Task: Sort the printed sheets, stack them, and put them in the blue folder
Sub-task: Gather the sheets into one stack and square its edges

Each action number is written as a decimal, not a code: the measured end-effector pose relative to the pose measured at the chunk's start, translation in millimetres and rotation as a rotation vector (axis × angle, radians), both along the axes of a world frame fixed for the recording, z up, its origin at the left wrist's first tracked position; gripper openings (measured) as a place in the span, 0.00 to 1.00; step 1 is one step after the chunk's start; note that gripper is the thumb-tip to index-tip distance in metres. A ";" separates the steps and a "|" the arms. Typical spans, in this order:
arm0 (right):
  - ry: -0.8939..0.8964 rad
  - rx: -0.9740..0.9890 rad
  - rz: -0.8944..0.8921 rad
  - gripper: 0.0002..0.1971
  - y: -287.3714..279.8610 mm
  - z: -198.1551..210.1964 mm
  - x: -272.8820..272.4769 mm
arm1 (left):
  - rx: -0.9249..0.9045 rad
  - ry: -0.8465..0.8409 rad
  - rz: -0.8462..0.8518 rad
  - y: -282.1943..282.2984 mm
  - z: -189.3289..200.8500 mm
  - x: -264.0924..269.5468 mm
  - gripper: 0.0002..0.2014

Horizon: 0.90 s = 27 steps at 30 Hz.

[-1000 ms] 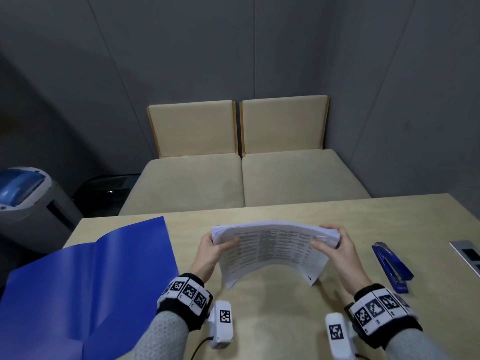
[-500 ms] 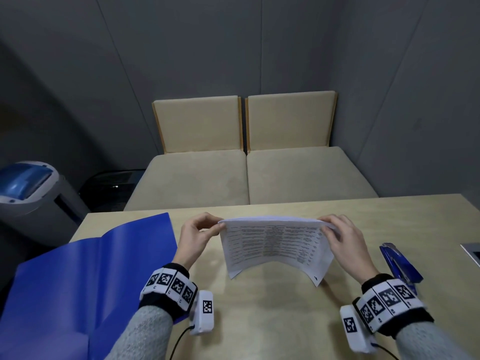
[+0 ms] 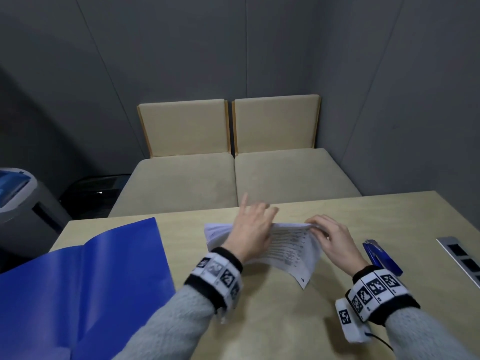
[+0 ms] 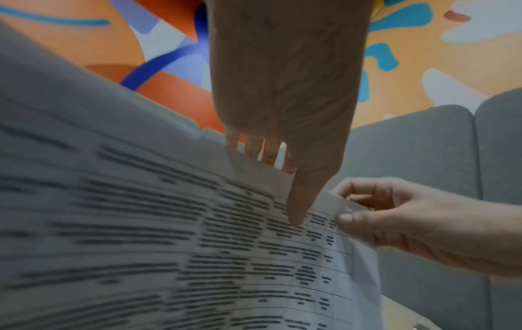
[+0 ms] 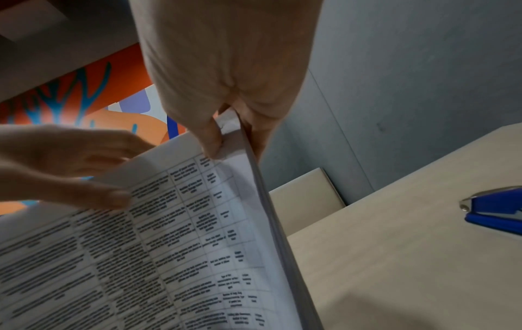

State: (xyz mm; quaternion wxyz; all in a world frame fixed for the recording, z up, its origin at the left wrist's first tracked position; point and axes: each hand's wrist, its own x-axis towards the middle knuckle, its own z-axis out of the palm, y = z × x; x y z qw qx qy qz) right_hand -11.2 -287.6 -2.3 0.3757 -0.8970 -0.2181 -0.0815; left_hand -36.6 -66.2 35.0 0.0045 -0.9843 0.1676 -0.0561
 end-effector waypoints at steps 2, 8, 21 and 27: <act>-0.004 -0.009 -0.001 0.11 -0.3 1.8 -1.6 | -0.046 0.098 -0.025 -29.0 -0.3 12.1 0.25; 0.028 0.039 -0.089 0.11 1.7 0.7 -5.4 | 0.097 0.199 0.029 -48.1 1.1 24.1 0.11; 0.831 0.939 -0.046 0.23 27.3 -3.0 -5.3 | -1.451 0.274 0.329 62.6 2.8 -14.9 0.07; 0.496 0.815 0.025 0.24 52.3 11.9 -4.0 | -1.645 -0.035 0.480 36.5 -38.7 -43.2 0.03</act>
